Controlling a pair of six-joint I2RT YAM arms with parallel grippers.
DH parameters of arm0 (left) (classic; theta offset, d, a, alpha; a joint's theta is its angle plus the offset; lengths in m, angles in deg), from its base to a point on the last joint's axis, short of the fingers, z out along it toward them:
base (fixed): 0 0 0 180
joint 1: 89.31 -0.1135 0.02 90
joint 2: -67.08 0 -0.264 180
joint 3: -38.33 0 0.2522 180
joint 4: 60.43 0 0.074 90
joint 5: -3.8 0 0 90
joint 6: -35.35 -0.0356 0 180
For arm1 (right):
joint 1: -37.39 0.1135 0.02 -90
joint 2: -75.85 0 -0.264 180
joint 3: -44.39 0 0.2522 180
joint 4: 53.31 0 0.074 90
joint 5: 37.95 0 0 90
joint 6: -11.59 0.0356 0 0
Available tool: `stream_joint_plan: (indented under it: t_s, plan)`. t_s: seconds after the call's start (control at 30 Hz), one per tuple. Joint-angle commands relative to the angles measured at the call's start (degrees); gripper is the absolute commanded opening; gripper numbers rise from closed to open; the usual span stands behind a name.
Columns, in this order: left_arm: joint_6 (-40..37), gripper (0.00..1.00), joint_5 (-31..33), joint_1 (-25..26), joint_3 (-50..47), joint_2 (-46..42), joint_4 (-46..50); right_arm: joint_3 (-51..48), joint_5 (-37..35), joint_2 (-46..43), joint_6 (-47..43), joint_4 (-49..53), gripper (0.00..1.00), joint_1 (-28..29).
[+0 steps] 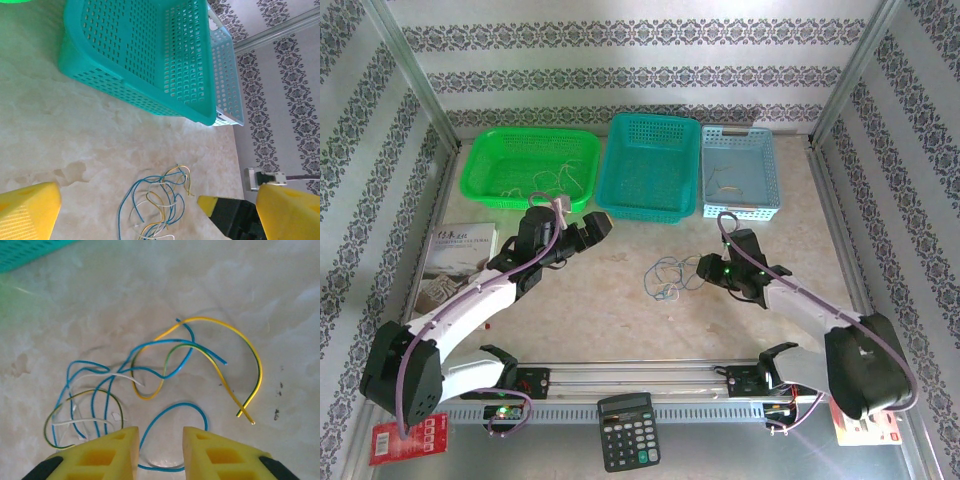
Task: Untangle the cables
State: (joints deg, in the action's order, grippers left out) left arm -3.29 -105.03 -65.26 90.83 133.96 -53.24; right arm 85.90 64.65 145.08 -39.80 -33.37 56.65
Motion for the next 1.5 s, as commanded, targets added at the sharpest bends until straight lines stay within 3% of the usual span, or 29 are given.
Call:
stream_joint_plan:
  t_s: [0.0, 0.27, 0.63, 1.07, 1.47]
  plan:
    - [0.7, 1.0, -0.1, 1.1, -0.2, 0.1, -3.0, 0.7, 1.7, 1.1, -0.3, -2.2, 0.29, 0.8]
    - [0.9, 1.0, -0.2, 1.1, 0.0, 0.4, -3.5, 0.5, -0.8, 0.9, -0.3, -1.9, 0.3, 2.2]
    - [0.9, 1.0, -0.5, 1.2, 0.6, 1.2, -3.9, 3.1, -7.5, -3.1, 0.6, 6.2, 0.31, -5.9]
    - [1.2, 1.0, -0.8, 1.7, 1.1, 2.2, -4.7, 7.6, -12.5, 7.2, -3.6, 7.3, 0.2, -5.7]
    - [1.5, 1.0, -0.9, 1.6, 0.3, 1.9, -5.5, 11.4, -14.4, 15.6, -5.8, 7.2, 0.23, -3.1]
